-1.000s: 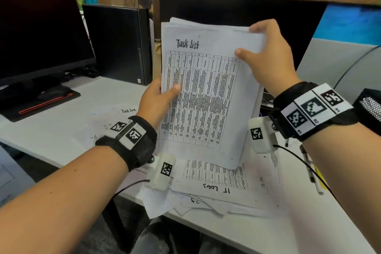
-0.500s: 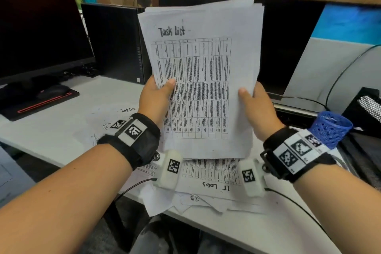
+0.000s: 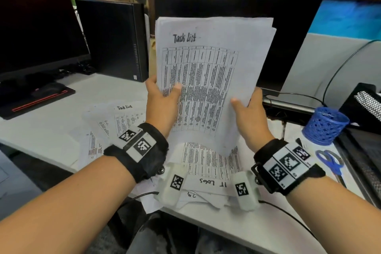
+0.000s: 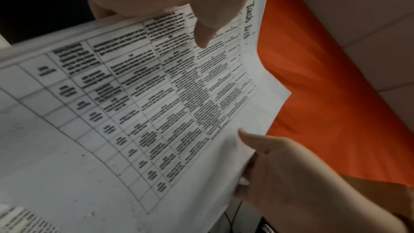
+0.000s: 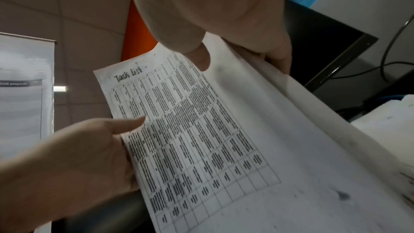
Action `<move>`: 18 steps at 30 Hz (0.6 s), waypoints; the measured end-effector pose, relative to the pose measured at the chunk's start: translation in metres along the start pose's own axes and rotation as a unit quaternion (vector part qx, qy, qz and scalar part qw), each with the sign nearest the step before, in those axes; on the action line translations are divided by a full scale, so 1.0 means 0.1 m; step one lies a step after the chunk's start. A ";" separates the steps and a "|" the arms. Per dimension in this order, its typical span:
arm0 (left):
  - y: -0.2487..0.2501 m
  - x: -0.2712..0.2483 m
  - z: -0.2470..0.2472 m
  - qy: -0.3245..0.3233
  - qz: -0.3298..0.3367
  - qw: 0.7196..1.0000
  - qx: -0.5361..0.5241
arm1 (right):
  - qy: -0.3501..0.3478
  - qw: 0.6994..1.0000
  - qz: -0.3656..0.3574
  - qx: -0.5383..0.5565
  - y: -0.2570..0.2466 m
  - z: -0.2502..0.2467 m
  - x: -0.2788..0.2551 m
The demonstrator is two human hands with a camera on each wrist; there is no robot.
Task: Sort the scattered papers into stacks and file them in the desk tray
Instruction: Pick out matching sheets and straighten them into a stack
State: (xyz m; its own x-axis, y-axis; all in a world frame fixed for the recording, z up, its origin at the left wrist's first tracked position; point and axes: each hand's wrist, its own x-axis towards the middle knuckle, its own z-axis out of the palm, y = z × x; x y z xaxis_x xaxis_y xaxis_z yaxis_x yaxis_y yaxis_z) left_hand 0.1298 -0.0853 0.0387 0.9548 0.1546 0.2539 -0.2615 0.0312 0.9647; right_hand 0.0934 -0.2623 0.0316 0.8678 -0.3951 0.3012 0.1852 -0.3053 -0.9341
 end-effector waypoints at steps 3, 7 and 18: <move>0.02 0.03 0.01 -0.003 -0.011 1.000 -0.005 | 0.039 0.999 -0.018 0.011 -0.07 -0.02 0.11; -0.06 0.05 0.03 0.005 -0.011 0.999 0.034 | 0.031 1.000 -0.001 0.004 0.01 0.08 0.15; -0.22 0.11 0.04 0.009 0.013 0.994 0.113 | 0.037 0.998 0.034 -0.024 0.23 0.02 0.10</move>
State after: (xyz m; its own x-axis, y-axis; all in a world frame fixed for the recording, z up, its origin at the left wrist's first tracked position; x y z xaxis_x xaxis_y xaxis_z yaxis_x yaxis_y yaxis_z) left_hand 0.1470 -0.0883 0.0203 0.9452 0.1697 0.2789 -0.2454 -0.1942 0.9498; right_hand 0.1073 -0.2719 0.0126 0.8408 -0.4792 0.2519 0.1024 -0.3160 -0.9432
